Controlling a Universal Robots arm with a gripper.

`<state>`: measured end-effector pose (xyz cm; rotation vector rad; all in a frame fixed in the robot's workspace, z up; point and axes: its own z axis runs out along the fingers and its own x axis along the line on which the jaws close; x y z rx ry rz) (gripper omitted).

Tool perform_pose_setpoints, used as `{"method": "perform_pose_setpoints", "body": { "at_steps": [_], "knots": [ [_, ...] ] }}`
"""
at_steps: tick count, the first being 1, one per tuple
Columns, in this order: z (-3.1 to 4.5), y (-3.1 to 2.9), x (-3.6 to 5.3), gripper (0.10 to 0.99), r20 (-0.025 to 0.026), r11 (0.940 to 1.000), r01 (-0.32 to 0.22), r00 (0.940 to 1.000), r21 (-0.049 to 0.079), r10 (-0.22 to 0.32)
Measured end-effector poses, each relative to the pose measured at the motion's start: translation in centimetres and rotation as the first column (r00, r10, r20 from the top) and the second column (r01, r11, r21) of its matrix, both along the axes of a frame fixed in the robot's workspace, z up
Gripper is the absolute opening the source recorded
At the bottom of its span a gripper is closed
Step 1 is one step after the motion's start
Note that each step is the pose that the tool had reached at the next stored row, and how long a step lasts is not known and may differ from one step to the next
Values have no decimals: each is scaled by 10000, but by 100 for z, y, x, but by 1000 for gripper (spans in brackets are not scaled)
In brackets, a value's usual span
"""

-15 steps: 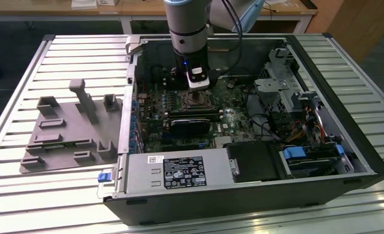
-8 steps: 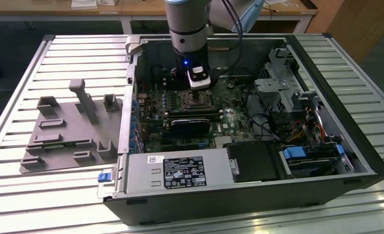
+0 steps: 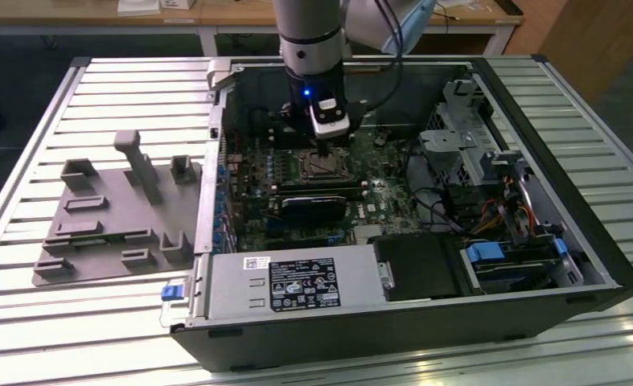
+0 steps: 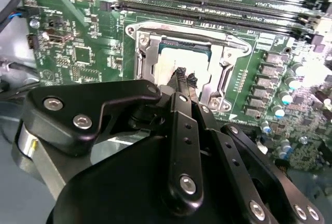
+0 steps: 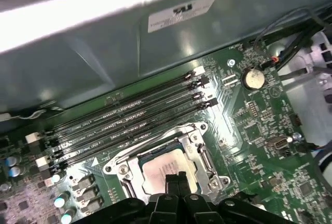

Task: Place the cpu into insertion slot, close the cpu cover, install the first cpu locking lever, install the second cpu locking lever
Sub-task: 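Install the first cpu locking lever, then install the second cpu locking lever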

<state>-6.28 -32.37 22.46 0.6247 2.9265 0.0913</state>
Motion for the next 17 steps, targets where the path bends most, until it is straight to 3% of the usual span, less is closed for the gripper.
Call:
{"method": "perform_pose_setpoints", "body": {
  "at_steps": [5,17],
  "knots": [
    [101,0,0,106,-1,10000,-18,10000,-1,18],
    [112,-3,0,106,-3,10000,-20,10000,-6,20]
  ]
}}
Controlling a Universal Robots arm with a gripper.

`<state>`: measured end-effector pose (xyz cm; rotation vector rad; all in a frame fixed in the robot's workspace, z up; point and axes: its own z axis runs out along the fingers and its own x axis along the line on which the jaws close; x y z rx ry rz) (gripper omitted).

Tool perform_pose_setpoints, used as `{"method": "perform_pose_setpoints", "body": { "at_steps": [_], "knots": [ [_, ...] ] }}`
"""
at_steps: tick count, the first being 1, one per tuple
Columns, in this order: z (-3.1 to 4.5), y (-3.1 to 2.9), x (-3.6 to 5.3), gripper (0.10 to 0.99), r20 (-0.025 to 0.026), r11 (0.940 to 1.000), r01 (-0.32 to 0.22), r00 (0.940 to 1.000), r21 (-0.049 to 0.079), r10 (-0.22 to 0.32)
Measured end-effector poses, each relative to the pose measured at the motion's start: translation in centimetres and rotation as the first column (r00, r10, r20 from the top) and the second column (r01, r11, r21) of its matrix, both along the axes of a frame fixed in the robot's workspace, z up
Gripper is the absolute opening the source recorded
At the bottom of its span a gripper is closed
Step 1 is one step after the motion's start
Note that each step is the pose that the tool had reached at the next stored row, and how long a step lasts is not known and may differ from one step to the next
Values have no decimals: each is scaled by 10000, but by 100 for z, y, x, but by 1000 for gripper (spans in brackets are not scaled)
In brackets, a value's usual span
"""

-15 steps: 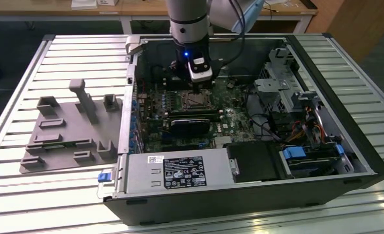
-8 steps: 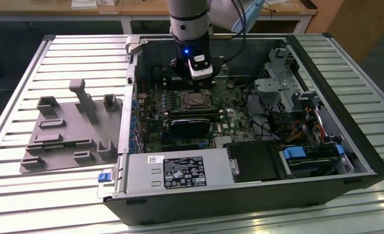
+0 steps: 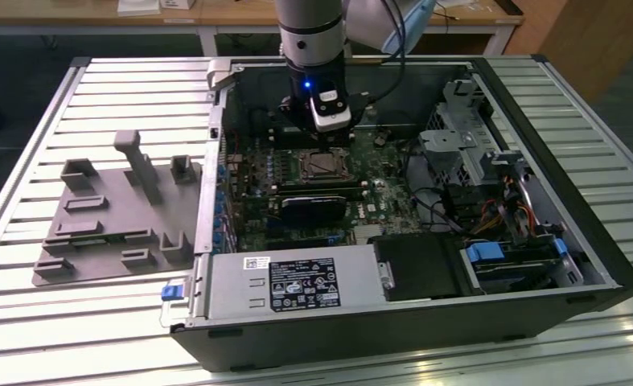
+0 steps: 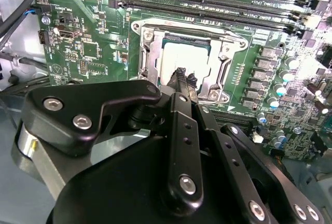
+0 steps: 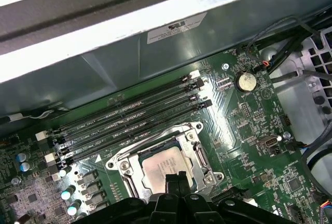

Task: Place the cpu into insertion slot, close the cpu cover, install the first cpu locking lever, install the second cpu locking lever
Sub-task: 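Install the second cpu locking lever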

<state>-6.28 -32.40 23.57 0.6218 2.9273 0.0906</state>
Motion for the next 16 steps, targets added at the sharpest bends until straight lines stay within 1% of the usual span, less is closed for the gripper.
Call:
{"method": "perform_pose_setpoints", "body": {
  "at_steps": [4,14,16],
  "knots": [
    [-1,-28,0,106,2,10000,1,10000,-1,-1],
    [-1,-172,0,106,2,10000,1,10000,-3,-1],
    [-1,-184,0,106,3,10000,1,10000,-18,-1]
  ]
}}
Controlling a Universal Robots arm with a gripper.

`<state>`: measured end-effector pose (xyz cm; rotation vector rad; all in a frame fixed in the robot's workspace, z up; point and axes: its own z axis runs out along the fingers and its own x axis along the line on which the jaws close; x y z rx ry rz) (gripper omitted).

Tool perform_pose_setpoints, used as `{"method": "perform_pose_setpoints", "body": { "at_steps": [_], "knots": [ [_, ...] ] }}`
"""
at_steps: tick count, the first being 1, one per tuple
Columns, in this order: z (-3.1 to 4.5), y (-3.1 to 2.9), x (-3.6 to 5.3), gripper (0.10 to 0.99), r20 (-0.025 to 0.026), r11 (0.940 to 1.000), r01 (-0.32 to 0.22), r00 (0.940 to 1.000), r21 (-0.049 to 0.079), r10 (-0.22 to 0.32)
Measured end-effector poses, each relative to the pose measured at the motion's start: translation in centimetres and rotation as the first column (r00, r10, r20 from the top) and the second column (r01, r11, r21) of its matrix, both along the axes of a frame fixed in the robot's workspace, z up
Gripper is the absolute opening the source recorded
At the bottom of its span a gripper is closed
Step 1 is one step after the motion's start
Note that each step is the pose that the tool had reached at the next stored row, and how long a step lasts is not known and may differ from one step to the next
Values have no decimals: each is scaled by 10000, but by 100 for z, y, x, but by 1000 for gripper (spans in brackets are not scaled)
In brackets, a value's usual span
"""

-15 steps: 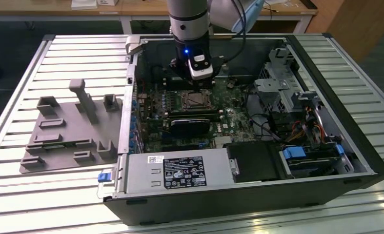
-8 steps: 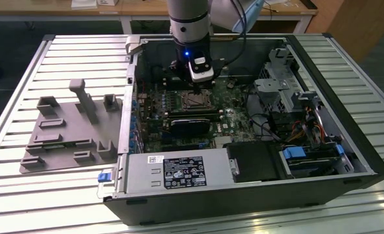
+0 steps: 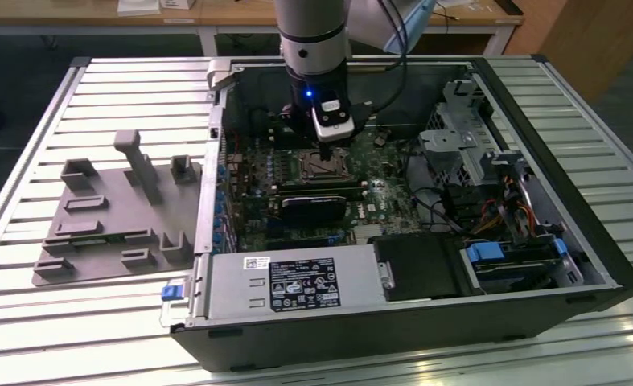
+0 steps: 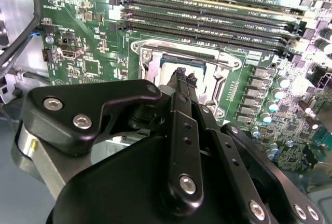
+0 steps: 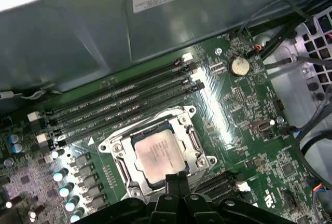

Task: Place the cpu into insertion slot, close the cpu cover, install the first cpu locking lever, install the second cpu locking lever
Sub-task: 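Install the second cpu locking lever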

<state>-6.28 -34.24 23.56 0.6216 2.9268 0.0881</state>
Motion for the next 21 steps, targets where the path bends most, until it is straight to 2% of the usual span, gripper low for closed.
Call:
{"method": "perform_pose_setpoints", "body": {
  "at_steps": [6,21],
  "knots": [
    [10,-28,0,106,-1,10000,0,10000,-63,0],
    [10,-205,0,106,-1,9998,-7,10000,-192,7]
  ]
}}
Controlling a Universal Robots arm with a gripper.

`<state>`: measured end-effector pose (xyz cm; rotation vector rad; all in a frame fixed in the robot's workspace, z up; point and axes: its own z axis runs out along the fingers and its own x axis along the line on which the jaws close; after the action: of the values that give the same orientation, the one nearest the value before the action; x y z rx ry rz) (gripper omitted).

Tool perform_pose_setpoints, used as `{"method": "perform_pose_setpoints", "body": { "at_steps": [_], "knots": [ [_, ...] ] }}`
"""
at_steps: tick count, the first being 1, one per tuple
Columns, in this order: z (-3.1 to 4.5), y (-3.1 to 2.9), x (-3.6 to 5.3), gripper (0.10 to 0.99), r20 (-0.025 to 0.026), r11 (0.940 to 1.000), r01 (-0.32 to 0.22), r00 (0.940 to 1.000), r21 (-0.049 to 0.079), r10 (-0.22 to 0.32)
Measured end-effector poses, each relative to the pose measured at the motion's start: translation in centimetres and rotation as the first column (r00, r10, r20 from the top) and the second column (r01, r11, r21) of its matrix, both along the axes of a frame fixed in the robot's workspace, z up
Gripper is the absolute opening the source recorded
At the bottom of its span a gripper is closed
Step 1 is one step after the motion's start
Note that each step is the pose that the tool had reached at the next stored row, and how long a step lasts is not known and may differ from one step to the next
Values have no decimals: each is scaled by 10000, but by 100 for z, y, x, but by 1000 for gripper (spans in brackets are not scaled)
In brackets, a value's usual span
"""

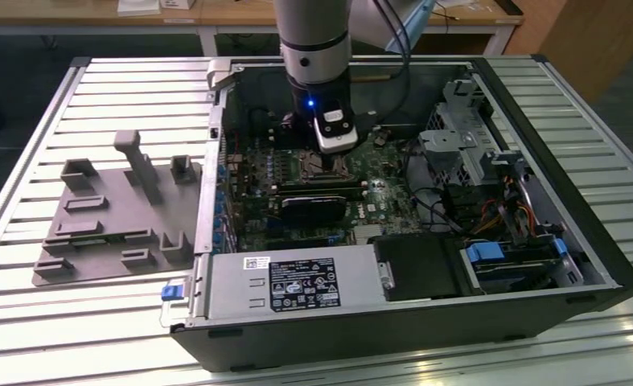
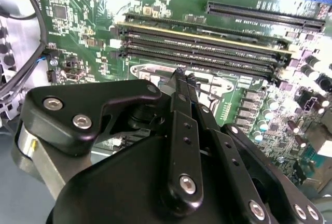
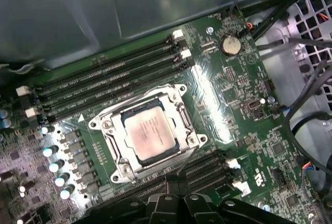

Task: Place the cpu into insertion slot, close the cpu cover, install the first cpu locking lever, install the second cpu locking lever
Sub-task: 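Install the second cpu locking lever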

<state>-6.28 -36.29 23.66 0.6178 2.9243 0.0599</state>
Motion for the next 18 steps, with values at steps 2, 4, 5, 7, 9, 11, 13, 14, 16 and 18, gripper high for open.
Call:
{"method": "perform_pose_setpoints", "body": {
  "at_steps": [2,4,5,7,9,11,13,14,16,18],
  "knots": [
    [-4,-10,0,106,1,10000,-44,10000,-6,44],
    [-11,-13,0,106,-2,9998,-185,9998,-7,185],
    [-14,-14,0,106,-7,9996,-297,9996,-9,297],
    [-31,-15,-10,106,-30,9973,-737,9973,-11,737],
    [-48,-27,-21,106,-30,9969,-789,9969,-10,789],
    [-64,-41,-30,106,-29,9967,-806,9967,4,806],
    [-79,-50,-55,106,-27,9966,-818,9966,30,818],
    [-85,-54,-71,106,-26,9966,-819,9966,47,819],
    [-98,-59,-104,106,-22,9966,-821,9966,94,821],
    [-114,-65,-136,106,-16,9964,-825,9966,172,825]
  ]
}}
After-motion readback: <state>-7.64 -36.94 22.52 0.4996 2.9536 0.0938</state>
